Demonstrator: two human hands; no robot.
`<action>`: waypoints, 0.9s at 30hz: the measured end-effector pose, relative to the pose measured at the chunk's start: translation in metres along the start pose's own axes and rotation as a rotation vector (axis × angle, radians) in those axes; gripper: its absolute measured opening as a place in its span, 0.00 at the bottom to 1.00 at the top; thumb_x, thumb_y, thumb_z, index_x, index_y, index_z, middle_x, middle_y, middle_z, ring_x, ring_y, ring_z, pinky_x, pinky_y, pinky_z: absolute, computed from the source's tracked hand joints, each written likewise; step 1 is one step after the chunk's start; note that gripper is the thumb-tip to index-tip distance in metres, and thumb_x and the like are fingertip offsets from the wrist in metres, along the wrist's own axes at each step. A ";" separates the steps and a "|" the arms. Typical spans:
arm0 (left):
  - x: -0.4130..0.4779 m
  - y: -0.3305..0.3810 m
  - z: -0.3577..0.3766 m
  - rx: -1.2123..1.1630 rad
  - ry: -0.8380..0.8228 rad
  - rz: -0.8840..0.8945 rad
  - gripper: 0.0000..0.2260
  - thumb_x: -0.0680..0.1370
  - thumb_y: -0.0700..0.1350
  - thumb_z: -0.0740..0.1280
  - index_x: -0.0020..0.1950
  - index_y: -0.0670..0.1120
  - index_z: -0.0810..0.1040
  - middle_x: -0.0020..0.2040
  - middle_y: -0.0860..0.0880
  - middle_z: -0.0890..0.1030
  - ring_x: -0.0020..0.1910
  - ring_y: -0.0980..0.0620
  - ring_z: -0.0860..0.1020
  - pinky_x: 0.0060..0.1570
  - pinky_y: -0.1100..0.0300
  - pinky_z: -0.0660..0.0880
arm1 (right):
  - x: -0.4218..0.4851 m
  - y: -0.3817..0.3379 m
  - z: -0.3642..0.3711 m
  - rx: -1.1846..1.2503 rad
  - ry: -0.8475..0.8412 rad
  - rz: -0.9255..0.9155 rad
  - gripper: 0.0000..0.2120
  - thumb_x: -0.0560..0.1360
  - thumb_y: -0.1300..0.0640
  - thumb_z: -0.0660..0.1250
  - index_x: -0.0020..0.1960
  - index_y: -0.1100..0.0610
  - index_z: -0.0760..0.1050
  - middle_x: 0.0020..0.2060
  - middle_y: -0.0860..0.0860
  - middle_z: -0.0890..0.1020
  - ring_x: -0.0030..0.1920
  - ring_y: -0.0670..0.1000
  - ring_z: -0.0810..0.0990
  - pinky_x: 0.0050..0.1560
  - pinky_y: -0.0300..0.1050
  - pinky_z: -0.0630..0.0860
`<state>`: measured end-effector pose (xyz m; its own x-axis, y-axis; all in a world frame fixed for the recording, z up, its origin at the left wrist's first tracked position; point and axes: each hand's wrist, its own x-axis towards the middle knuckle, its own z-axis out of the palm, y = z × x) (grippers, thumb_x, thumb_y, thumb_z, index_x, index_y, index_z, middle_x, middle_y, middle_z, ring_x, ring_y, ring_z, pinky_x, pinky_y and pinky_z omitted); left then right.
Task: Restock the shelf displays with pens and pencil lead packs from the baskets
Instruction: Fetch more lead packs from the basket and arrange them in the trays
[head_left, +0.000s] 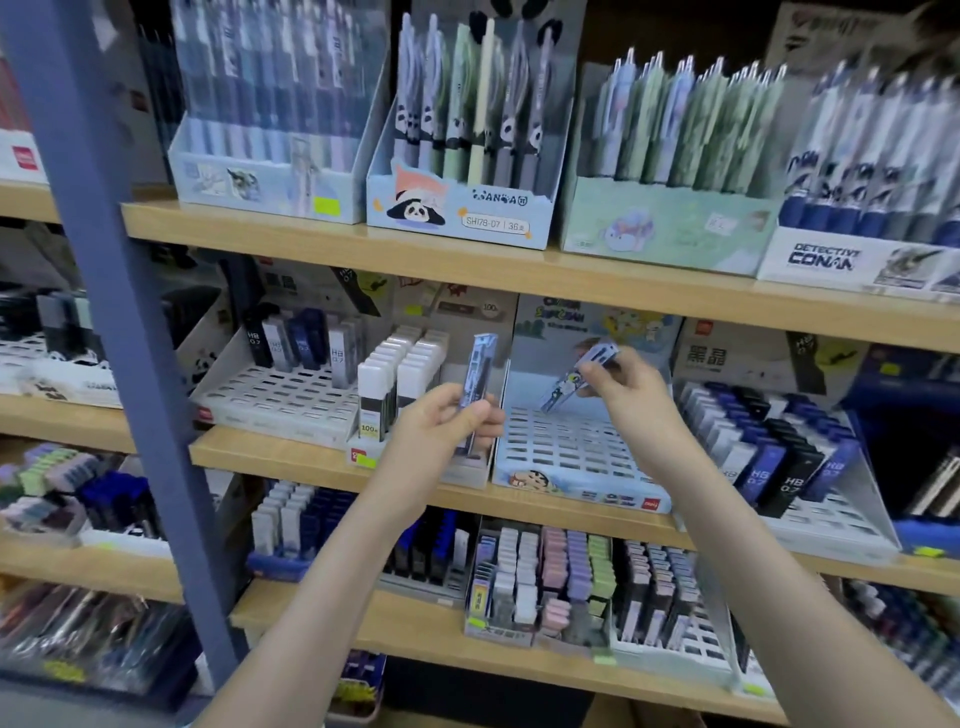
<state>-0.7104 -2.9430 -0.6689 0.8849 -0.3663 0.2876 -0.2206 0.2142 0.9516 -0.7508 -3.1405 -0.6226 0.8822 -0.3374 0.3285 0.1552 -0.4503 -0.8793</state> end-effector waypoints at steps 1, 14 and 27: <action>0.002 0.000 -0.001 -0.009 -0.002 -0.002 0.10 0.79 0.40 0.64 0.56 0.33 0.75 0.45 0.47 0.85 0.46 0.51 0.83 0.46 0.59 0.79 | 0.005 0.001 0.004 -0.036 0.042 0.001 0.05 0.80 0.54 0.60 0.54 0.54 0.68 0.45 0.49 0.78 0.43 0.43 0.77 0.40 0.35 0.69; 0.015 -0.013 -0.014 -0.130 0.009 -0.043 0.05 0.79 0.38 0.63 0.52 0.39 0.77 0.40 0.49 0.84 0.40 0.53 0.82 0.42 0.62 0.79 | 0.050 0.026 0.039 -0.145 0.079 -0.065 0.08 0.78 0.61 0.64 0.51 0.52 0.67 0.37 0.51 0.80 0.40 0.50 0.82 0.40 0.44 0.75; 0.017 -0.011 -0.012 -0.123 -0.014 -0.039 0.04 0.79 0.38 0.63 0.49 0.44 0.78 0.39 0.50 0.84 0.40 0.54 0.82 0.44 0.62 0.79 | 0.057 0.017 0.039 -0.301 -0.030 -0.191 0.14 0.77 0.63 0.63 0.62 0.55 0.70 0.35 0.51 0.78 0.34 0.43 0.77 0.36 0.32 0.72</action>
<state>-0.6881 -2.9403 -0.6758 0.8857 -0.3894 0.2526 -0.1329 0.3085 0.9419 -0.6808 -3.1352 -0.6325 0.8631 -0.2010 0.4633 0.1851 -0.7277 -0.6605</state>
